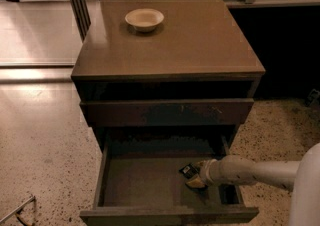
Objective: Pick rxbar chocolate from middle drawer and place on counter
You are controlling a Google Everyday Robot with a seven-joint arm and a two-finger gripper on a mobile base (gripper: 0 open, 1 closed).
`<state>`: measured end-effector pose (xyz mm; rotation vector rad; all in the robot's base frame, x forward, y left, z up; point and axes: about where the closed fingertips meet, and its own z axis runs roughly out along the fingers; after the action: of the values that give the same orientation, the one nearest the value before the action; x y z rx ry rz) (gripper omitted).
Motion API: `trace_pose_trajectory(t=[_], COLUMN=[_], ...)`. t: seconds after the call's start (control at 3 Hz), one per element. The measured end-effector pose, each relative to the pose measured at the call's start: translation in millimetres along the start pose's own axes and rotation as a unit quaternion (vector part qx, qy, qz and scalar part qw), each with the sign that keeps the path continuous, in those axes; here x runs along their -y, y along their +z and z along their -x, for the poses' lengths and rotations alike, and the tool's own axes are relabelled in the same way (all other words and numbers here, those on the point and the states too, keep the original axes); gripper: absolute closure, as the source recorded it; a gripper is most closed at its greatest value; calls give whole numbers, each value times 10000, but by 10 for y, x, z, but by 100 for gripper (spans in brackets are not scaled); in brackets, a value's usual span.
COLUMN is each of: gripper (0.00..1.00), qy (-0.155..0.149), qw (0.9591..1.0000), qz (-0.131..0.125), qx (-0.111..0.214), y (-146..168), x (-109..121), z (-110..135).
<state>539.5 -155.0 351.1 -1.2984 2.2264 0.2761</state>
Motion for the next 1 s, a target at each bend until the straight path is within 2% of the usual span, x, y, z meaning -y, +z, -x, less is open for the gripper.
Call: trace_pose_trajectory(t=[0.33,0.67,1.0], gripper=[64,88,100], qy=[0,-25,-133], qw=[10000,10000,9999], qz=[0,-28,-8], qx=[0,-25,-29], y=[-15,-74,-138], x=[2,-42,-94], z=[10,14,45])
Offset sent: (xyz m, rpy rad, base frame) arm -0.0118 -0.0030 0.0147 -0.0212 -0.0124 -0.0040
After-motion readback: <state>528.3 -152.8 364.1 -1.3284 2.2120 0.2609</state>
